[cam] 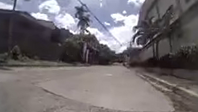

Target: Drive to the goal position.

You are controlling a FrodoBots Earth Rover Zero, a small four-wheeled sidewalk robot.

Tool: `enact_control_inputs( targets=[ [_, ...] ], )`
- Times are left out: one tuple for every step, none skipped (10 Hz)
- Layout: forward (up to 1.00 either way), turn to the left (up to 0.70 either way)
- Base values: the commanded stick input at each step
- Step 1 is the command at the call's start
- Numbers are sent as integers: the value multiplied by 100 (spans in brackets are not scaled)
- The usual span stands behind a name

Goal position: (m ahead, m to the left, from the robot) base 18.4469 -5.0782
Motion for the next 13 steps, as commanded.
enact_control_inputs(
  targets=[
    [50,-25],
    [50,0],
    [50,0],
    [50,0],
    [50,0],
    [50,0],
    [50,0],
    [50,0],
    [50,0],
    [50,0],
    [50,0],
    [50,0],
    [50,0]
  ],
)
